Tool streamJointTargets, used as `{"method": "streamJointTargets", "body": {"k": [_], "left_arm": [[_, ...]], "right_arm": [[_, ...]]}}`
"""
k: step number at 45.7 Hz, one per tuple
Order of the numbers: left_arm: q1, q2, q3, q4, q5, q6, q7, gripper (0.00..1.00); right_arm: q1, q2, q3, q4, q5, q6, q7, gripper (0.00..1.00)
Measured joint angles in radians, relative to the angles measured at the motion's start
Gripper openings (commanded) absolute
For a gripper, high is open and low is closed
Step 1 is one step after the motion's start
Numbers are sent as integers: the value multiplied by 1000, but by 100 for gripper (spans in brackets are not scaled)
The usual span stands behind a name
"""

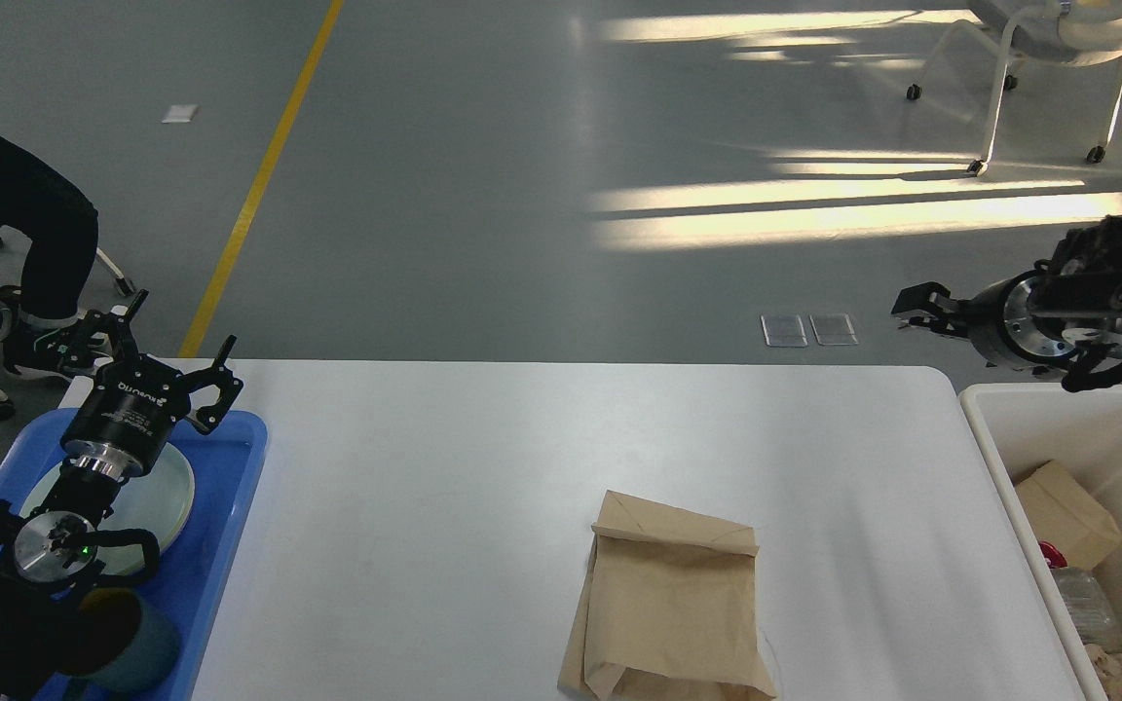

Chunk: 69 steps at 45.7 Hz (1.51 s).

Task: Tidy desktop
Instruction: 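Move the right gripper down to the brown paper bag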

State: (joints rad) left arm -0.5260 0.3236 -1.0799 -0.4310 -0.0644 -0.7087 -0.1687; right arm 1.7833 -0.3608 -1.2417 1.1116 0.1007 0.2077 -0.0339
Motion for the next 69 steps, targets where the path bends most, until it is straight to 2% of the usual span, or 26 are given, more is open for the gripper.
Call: {"method": "streamJointTargets", "body": {"k": [5, 11, 16, 21, 26, 32, 45, 52, 69], "left_arm": [[0, 0, 0, 0, 0, 0, 0, 96], [0, 0, 0, 0, 0, 0, 0, 96], [0, 0, 0, 0, 0, 0, 0, 96], [0, 0, 0, 0, 0, 0, 0, 96], [0, 0, 0, 0, 0, 0, 0, 96], [0, 0, 0, 0, 0, 0, 0, 96], [0, 0, 0, 0, 0, 0, 0, 96], [0, 0, 0, 0, 0, 0, 0, 96], [0, 0, 0, 0, 0, 0, 0, 96]], "right_arm": [[124, 102, 9, 18, 1, 218, 4, 100], [227, 190, 45, 27, 2, 421, 5, 100], [300, 208, 80, 59, 5, 516, 5, 100], [364, 209, 106, 109, 6, 561, 5, 100], [352, 193, 139, 122, 8, 564, 5, 100], [231, 158, 198, 117, 39, 547, 4, 100], [-75, 125, 234, 22, 382, 489, 2, 100], [-201, 126, 236, -2, 481, 400, 2, 100], [-428, 129, 386, -37, 501, 262, 2, 100]]}}
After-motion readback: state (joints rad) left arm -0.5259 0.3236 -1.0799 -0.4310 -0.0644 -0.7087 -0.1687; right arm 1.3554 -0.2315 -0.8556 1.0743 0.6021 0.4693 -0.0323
